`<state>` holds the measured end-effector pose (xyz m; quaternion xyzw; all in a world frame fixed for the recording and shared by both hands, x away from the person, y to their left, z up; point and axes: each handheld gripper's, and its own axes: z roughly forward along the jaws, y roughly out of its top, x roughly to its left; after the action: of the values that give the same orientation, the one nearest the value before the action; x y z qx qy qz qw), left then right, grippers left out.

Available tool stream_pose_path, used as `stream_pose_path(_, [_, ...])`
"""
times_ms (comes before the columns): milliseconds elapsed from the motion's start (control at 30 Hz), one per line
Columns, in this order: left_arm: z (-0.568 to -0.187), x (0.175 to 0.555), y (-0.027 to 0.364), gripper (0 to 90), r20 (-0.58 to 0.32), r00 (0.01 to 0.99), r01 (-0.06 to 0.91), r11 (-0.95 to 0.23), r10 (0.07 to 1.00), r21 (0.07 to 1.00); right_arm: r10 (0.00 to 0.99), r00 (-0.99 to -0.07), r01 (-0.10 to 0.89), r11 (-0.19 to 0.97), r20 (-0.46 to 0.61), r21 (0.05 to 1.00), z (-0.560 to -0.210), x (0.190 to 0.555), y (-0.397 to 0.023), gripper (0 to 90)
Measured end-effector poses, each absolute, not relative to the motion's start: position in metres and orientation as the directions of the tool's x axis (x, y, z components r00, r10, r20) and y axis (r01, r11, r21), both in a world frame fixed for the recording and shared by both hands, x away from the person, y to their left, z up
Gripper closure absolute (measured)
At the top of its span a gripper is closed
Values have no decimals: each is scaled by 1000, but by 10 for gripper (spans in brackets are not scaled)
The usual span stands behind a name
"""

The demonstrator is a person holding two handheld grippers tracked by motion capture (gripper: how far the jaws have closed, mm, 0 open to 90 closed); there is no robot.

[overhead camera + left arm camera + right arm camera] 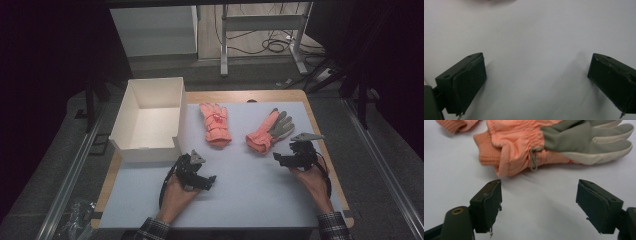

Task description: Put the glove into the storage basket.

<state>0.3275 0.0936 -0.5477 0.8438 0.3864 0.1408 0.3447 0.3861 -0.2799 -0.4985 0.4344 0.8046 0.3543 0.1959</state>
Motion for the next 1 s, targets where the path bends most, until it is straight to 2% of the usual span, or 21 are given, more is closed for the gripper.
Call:
stream_pose_path(267, [-548,328,94,19,-30,661,556,-463,749,691,847,-531,547,353,-11,759,-483,402,-280,295])
stream_pose_path(667, [-548,328,94,18,-30,662,556,-463,749,691,852,-523,542,362,-33,759,-466,438,-270,467])
stream_pose_path(833, [-548,328,94,18,-29,662,555,-463,749,691,870,-493,568,348,-31,746,-472,457,-267,465])
stream_pose_path(1000, [-548,328,94,18,-29,662,555,-463,749,691,886,-463,595,335,-30,730,-481,476,-264,387])
